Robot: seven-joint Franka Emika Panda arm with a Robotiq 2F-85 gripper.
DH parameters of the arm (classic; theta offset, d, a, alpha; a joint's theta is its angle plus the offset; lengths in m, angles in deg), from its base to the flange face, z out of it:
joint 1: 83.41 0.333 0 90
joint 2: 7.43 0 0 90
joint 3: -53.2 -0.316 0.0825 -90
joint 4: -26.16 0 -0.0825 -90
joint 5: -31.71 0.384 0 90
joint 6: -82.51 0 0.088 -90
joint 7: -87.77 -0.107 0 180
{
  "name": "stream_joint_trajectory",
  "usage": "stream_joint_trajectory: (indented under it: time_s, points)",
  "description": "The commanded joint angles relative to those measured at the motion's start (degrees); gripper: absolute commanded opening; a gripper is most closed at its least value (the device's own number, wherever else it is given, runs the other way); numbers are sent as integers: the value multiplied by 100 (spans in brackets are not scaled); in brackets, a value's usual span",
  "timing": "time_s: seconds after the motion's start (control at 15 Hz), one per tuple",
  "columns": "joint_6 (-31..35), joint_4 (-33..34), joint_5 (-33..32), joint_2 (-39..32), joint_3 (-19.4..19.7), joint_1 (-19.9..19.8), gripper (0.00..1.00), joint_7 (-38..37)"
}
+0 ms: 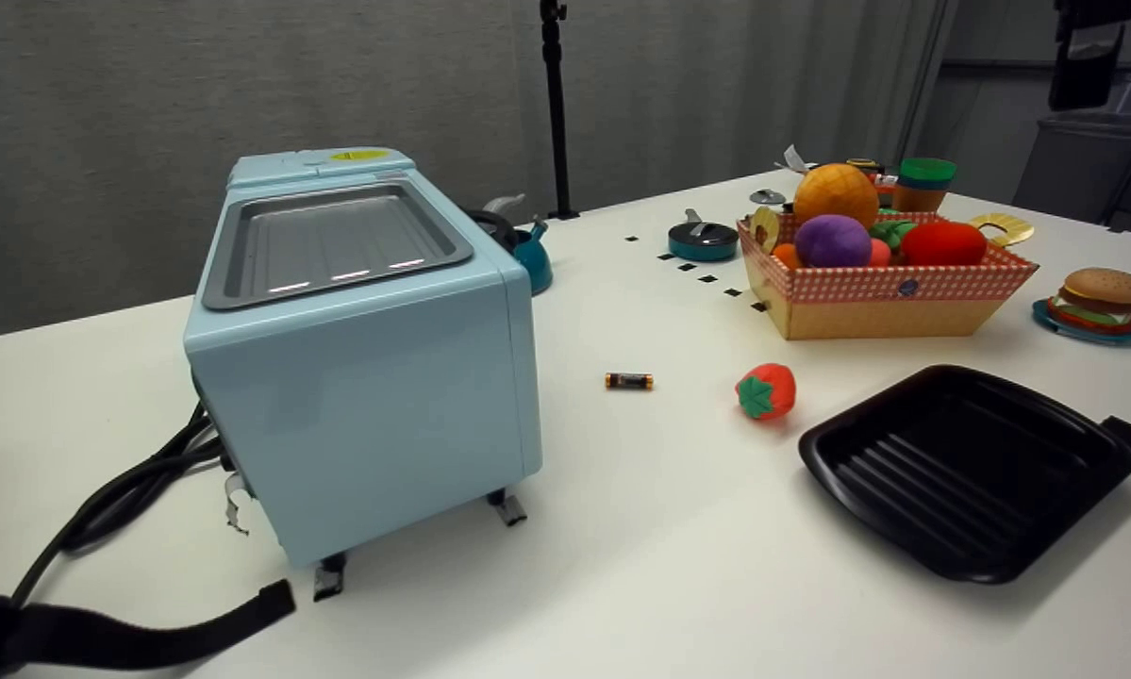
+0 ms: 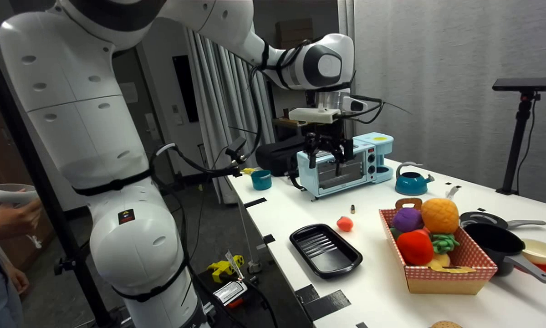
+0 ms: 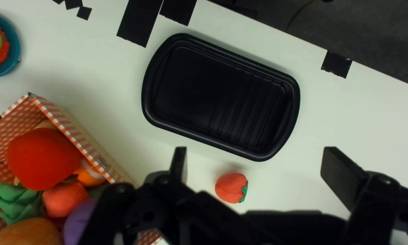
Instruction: Put the orange plushie in the box from the table
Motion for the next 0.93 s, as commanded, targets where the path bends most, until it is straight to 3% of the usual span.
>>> stream_joint_trajectory:
  time_s: [0.0, 0.47, 0.87]
  points:
    - [384, 208, 150, -442, -57, 97, 100, 155]
    - [1357, 654, -251, -1456, -202, 225, 100, -17]
    - [1742, 1215, -520, -2256, -127, 205, 100, -11]
